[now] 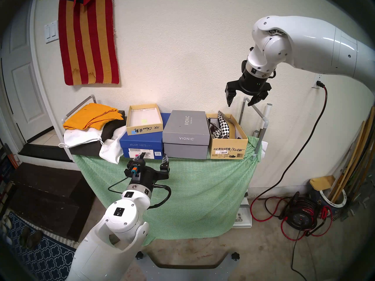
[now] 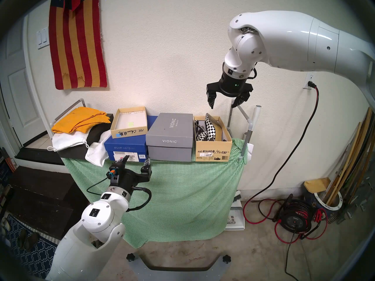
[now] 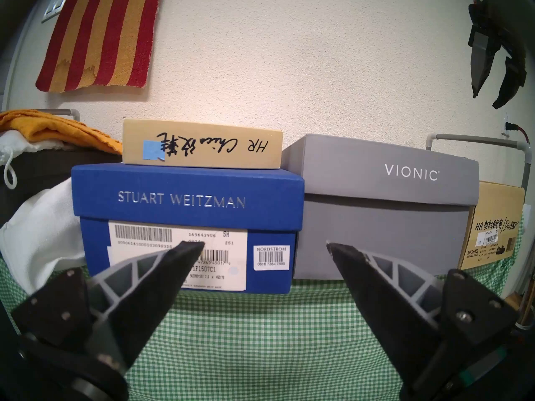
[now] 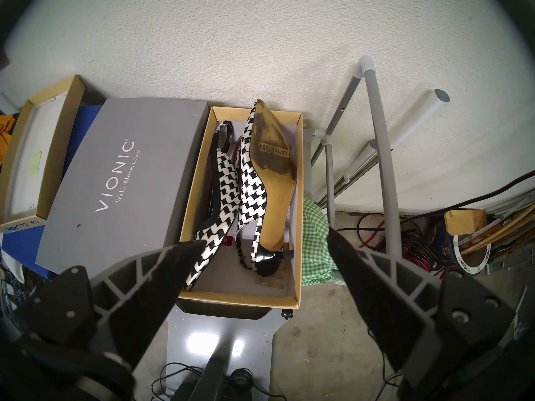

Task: Take shoe out of the box

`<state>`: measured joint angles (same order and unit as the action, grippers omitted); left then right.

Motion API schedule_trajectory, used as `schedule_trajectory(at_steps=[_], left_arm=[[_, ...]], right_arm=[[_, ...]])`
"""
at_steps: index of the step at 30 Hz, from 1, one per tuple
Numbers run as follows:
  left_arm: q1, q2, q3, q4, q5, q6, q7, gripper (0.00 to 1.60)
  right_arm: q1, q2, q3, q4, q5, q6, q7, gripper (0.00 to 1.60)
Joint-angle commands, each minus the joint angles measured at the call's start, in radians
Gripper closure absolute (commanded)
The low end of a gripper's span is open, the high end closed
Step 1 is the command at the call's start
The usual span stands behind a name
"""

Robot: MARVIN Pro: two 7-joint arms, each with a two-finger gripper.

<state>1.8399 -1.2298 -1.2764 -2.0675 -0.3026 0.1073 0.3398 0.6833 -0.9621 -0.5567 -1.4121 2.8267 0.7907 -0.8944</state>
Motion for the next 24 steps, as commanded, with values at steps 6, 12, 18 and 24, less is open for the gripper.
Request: schedule_trajectory(at_steps=[6,12,18,24], left_arm=[[0.000,0.000,0.000,0.000,0.000,0.000,0.000,0.00],[0.000,0.000,0.000,0.000,0.000,0.000,0.000,0.00],[0.000,0.000,0.000,0.000,0.000,0.000,0.000,0.00],[0.000,0.000,0.000,0.000,0.000,0.000,0.000,0.00]], right_arm=[[-0.002,-0.002,0.001,0.000,-0.001,0.001,0.000,0.00],[-0.003,-0.001,0.002,0.000,-0.001,0.001,-0.001,0.00],[-0.009,-0.014,-0.001,0.023,0.012,0.007,-0.007,0.00],[-0.066,-0.087,-0.019,0.159,0.028,0.065,-0.012,0.00]])
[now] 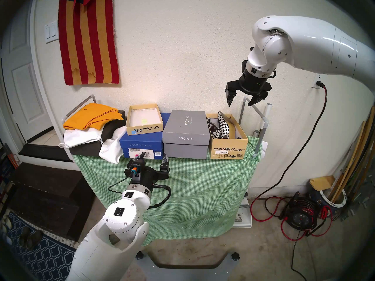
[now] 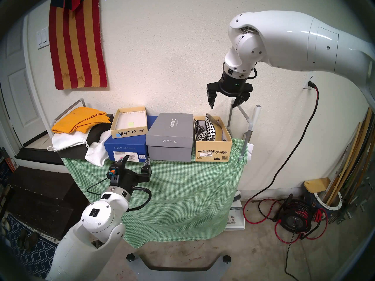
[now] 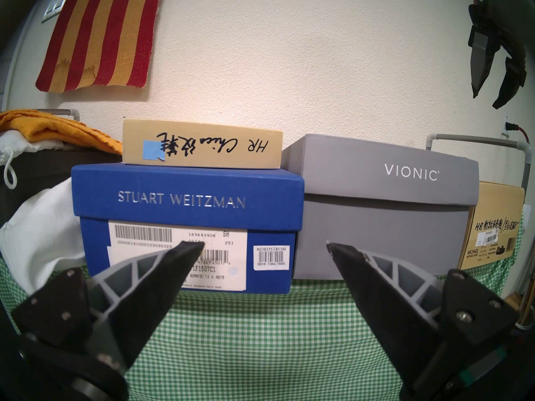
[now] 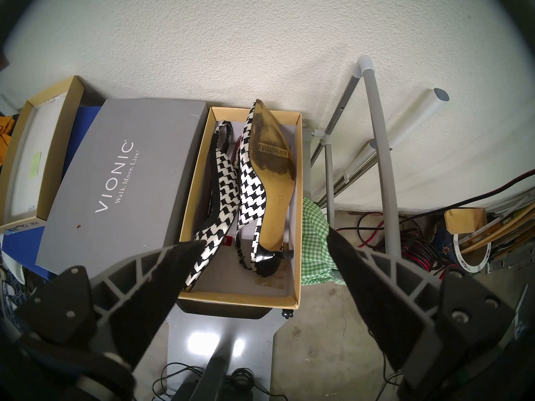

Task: Take shoe out of the box

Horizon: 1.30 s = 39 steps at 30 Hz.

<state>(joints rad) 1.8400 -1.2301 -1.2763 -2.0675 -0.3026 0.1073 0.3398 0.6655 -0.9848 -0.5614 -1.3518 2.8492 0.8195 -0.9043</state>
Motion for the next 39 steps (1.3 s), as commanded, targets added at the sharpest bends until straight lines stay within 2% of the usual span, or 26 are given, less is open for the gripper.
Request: schedule_trajectory(at_steps=[1,9,28,39], left_arm=[[0.000,0.000,0.000,0.000,0.000,0.000,0.000,0.00],[0.000,0.000,0.000,0.000,0.000,0.000,0.000,0.00],[0.000,0.000,0.000,0.000,0.000,0.000,0.000,0.00],[0.000,0.000,0.000,0.000,0.000,0.000,0.000,0.00]], right_arm=[[-0.054,-0.071,-0.016,0.115,0.005,0.045,0.000,0.00],[-0.111,-0.130,-0.019,0.258,0.004,0.114,0.027,0.00],[-0.296,-0.333,-0.008,0.584,-0.059,0.106,0.116,0.00],[-0.386,-0.396,-0.008,0.722,-0.101,0.096,0.172,0.00]])
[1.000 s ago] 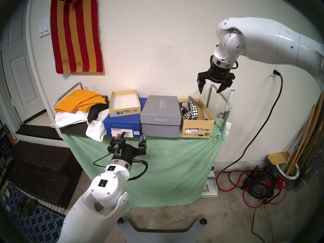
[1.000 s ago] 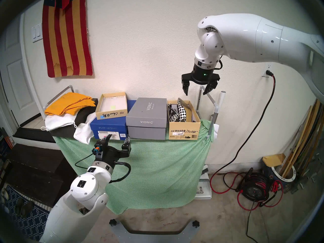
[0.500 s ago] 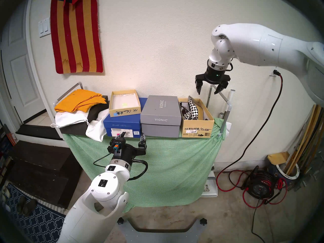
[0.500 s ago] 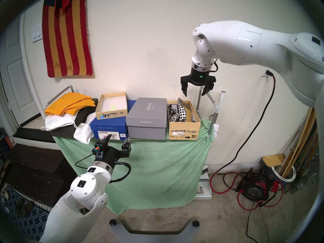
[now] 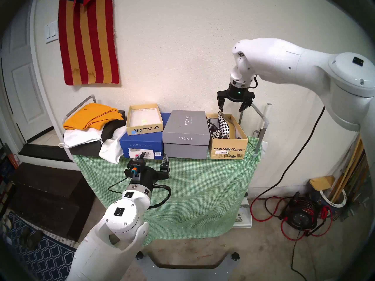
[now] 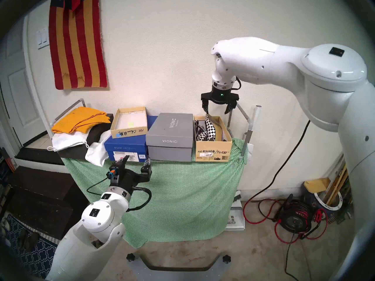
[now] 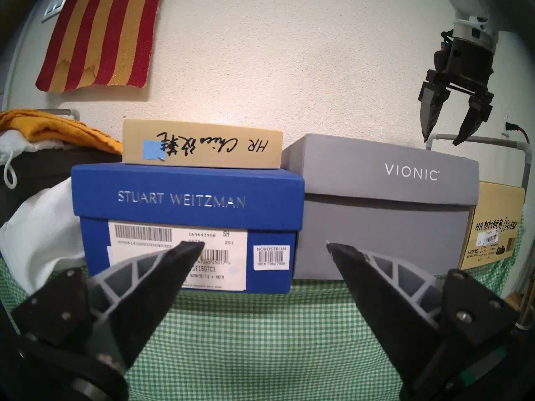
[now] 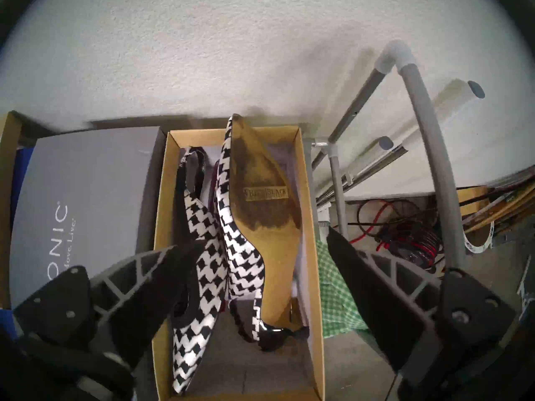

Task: Take shoe out of the box

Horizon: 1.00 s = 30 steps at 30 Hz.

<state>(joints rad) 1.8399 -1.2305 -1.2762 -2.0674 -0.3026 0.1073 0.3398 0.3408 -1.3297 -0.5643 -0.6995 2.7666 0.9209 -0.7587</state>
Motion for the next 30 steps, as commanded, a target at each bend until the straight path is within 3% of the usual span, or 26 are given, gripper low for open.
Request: schedule_trajectory(at_steps=[1,30], left_arm=[[0.000,0.000,0.000,0.000,0.000,0.000,0.000,0.00],[0.000,0.000,0.000,0.000,0.000,0.000,0.000,0.00]], right_arm=[[-0.067,-0.055,-0.004,0.079,-0.022,-0.004,0.033,0.00],[-0.186,-0.149,-0.031,0.269,-0.126,-0.003,0.175,0.00]])
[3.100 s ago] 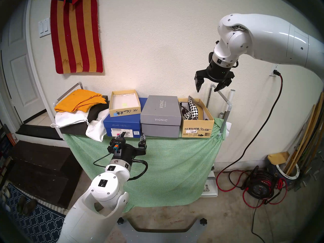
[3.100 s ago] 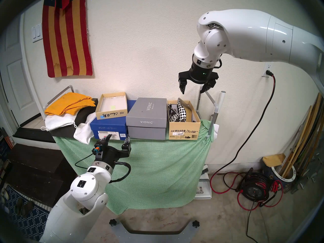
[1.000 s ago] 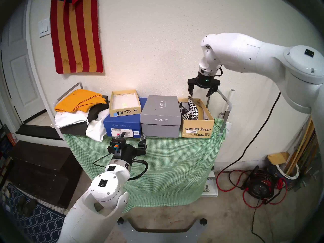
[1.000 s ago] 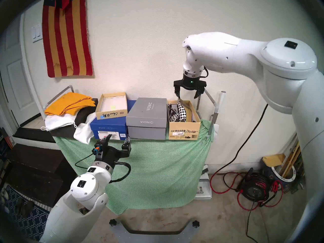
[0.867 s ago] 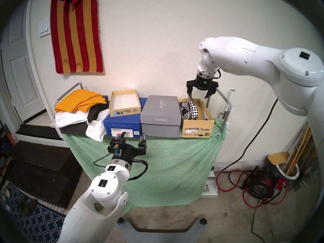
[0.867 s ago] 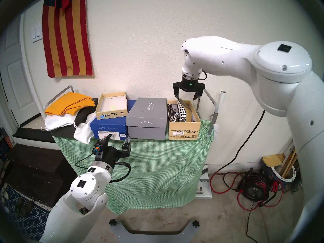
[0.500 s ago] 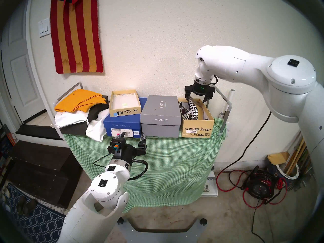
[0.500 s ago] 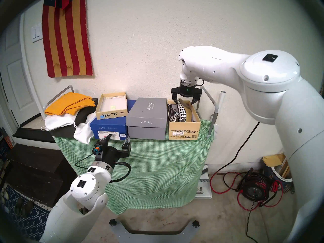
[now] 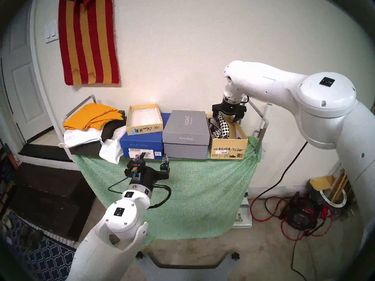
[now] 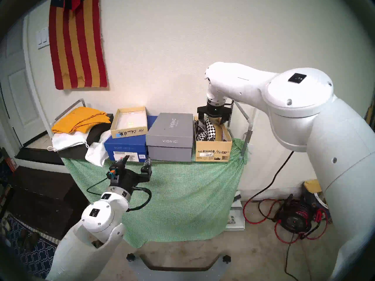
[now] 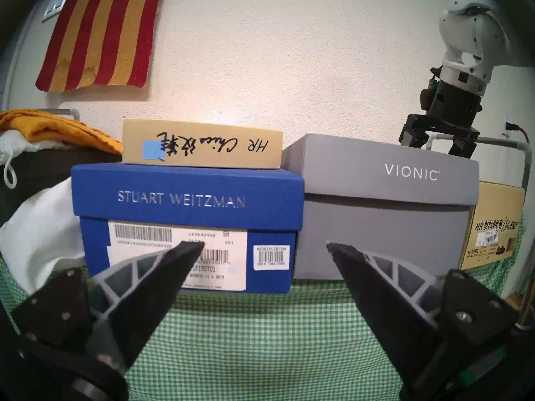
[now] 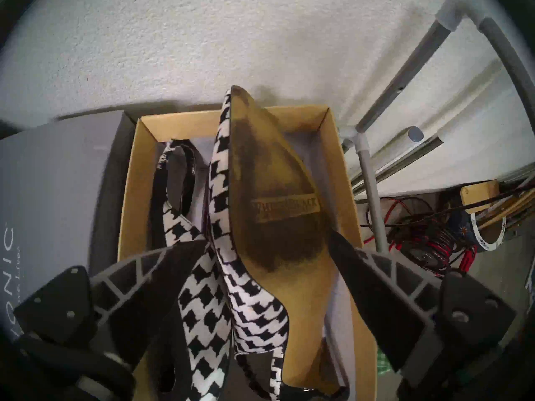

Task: Take shoe out of the box

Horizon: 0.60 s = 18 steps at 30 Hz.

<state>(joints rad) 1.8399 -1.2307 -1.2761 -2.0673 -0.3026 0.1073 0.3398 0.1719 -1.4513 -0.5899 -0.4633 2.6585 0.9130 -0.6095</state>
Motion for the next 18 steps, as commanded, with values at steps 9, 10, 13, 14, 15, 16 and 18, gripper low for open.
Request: schedule_trajectory(at_steps=[9,10,13,14,15,16,18], left_arm=[[0.000,0.000,0.000,0.000,0.000,0.000,0.000,0.00],[0.000,0.000,0.000,0.000,0.000,0.000,0.000,0.00],[0.000,0.000,0.000,0.000,0.000,0.000,0.000,0.00],[0.000,0.000,0.000,0.000,0.000,0.000,0.000,0.00],[0.000,0.000,0.000,0.000,0.000,0.000,0.000,0.00],[0.000,0.000,0.000,0.000,0.000,0.000,0.000,0.00],[0.000,0.000,0.000,0.000,0.000,0.000,0.000,0.00]], right_arm=[[-0.035,-0.055,-0.016,0.068,-0.052,0.008,0.061,1.60],[-0.036,-0.058,-0.017,0.072,-0.055,0.009,0.066,1.60],[-0.039,-0.068,-0.019,0.083,-0.067,0.012,0.077,1.60],[-0.040,-0.070,-0.020,0.086,-0.070,0.013,0.080,1.60],[-0.041,-0.073,-0.021,0.090,-0.073,0.014,0.083,1.60],[-0.041,-0.076,-0.022,0.094,-0.079,0.016,0.087,1.60],[-0.041,-0.082,-0.025,0.102,-0.087,0.017,0.092,1.60]])
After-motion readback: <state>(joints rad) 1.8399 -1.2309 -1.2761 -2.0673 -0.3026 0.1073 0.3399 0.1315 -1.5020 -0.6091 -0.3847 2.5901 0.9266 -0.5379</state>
